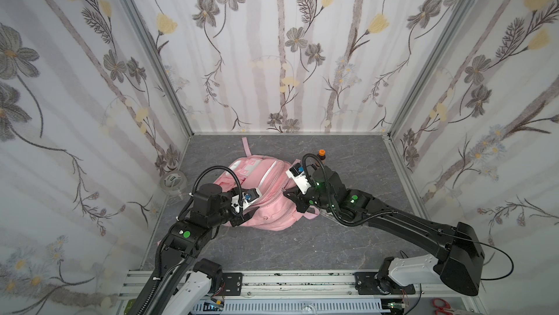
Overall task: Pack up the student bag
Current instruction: 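Slide the zipper pull farther toward the bag's top end with the right gripper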
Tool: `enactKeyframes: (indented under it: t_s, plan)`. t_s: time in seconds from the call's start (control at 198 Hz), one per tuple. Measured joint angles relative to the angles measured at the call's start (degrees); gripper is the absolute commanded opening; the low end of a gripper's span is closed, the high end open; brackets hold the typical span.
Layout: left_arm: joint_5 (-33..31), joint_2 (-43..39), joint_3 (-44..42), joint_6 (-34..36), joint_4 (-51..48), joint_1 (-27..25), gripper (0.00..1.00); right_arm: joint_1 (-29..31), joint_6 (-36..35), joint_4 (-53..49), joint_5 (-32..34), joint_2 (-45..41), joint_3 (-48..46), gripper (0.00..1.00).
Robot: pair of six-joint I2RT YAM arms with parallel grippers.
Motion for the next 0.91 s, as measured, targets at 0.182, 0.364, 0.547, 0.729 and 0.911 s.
enactKeyframes:
  t_s: [0.182,0.364,0.547,0.729,0.911]
  plan:
    - [-0.2,3.0,5.8,-3.2,-3.7,-6.0,0.55,2.6,5.5,0.5,-0.9,1.5,1.0,0.0]
    - [-1.8,2.4,2.1,-6.5,-4.5,-7.6,0.43,3.0,8.2,1.4,-0.9,1.4,0.5,0.0]
    - [-3.2,1.2,-1.2,-8.3,-4.0,-7.8,0.36,3.3,9.3,1.4,-0.8,-0.3,-1.6,0.0]
    - [-2.3,1.5,-1.4,-8.7,-2.8,-8.1,0.35,3.7,10.2,1.8,-0.5,-2.0,-3.2,0.0]
    - [-0.8,2.3,-1.6,-10.9,0.1,-9.1,0.39,4.1,10.9,1.8,-0.6,-2.1,-2.9,0.0]
